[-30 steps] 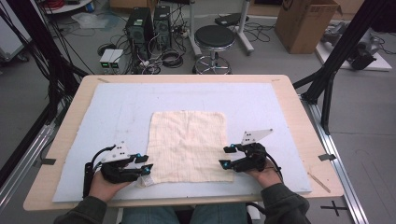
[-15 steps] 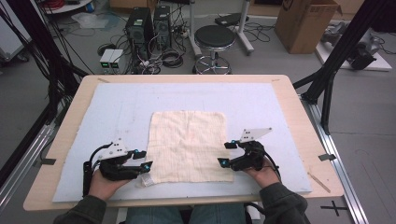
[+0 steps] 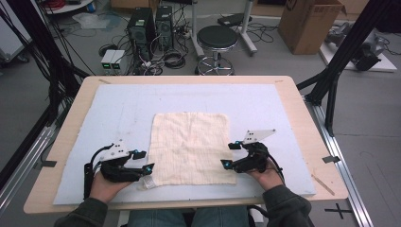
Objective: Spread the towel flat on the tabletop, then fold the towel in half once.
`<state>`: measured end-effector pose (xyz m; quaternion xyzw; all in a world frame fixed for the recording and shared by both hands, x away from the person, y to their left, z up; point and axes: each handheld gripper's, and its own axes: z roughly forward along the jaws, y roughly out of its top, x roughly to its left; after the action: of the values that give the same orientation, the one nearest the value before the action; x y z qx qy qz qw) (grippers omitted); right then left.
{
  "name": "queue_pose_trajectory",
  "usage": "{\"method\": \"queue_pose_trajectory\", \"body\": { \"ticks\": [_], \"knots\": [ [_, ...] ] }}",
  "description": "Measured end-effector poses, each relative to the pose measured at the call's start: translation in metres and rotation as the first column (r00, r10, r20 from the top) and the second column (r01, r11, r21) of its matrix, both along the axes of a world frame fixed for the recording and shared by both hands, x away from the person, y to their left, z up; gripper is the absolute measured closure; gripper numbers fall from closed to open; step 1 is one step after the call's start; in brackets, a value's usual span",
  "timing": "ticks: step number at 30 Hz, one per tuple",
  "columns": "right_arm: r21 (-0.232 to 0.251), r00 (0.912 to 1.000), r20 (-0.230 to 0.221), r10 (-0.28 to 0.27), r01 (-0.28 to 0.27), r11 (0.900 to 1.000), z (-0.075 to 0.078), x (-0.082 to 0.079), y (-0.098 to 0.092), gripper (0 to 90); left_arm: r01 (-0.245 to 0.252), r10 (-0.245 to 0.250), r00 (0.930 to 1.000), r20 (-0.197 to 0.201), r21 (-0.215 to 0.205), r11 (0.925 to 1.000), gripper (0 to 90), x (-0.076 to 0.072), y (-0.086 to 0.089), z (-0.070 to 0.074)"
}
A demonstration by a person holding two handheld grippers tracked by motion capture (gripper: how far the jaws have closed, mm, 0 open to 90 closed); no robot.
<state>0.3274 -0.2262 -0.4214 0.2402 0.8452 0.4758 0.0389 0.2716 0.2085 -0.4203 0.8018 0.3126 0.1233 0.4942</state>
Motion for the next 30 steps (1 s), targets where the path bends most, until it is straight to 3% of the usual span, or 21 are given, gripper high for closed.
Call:
{"method": "queue_pose_trajectory", "body": {
  "ticks": [18, 30],
  "knots": [
    [-0.017, 1.0, 0.008, -0.004, 0.004, 1.0, 0.0, 0.001, 0.003, 22.2, -0.008, 0.008, 1.0, 0.006, 0.008, 0.9999, 38.9, 0.001, 0.001, 0.0],
    [-0.03, 0.9998, -0.013, -0.016, 0.016, 0.999, 0.002, 0.017, 0.004, 22.5, -0.019, 0.019, 0.9997, -0.017, 0.005, 0.9998, 39.5, 0.018, 0.002, 0.004]
  ]
}}
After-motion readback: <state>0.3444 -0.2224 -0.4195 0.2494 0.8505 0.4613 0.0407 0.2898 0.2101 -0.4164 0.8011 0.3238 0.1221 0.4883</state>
